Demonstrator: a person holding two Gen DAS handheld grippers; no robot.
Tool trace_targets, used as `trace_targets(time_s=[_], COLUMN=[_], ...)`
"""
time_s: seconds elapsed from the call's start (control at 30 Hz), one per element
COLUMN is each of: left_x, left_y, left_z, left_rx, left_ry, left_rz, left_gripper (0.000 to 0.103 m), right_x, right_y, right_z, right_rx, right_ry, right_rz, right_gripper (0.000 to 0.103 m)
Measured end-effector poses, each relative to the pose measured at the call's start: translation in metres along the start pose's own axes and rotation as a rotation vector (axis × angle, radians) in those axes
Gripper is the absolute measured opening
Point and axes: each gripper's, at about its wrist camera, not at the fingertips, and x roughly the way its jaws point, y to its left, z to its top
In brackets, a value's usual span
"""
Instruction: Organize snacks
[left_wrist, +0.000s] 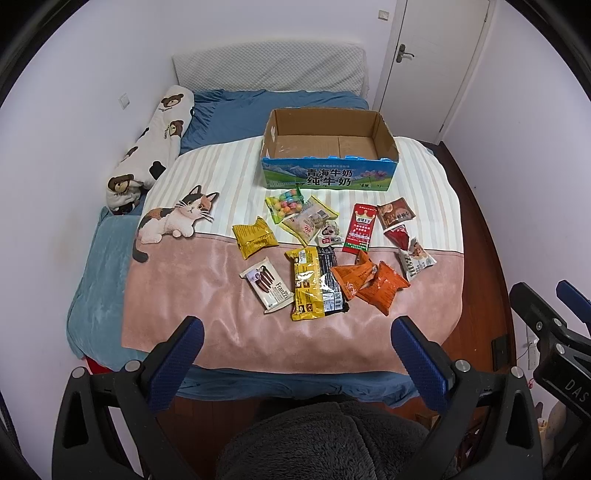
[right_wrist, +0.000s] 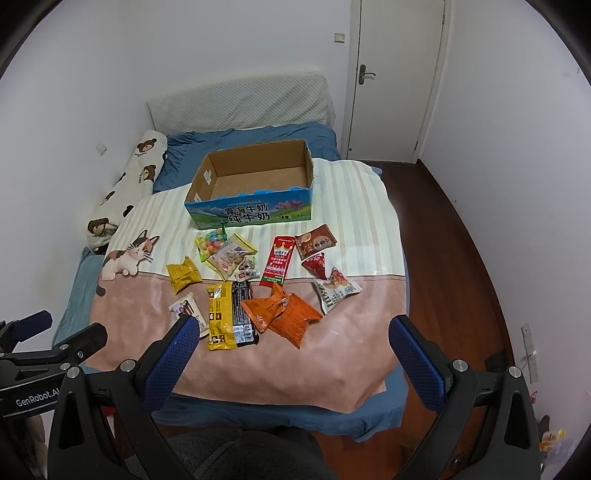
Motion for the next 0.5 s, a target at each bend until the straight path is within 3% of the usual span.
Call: trace_targets(time_s=[0.5], left_x=[-0.0003], left_y=[0.0005], left_z=[0.0000], left_rx=[-0.003], left_ry=[-0.006], left_rz=[-0.001], left_gripper=[0.103], right_x=[0.0010], right_y=[0.0022], right_z=[0.0001], right_rx=[-0.004], right_ry=[0.003], right_rz=[0.011], right_gripper=[0.103])
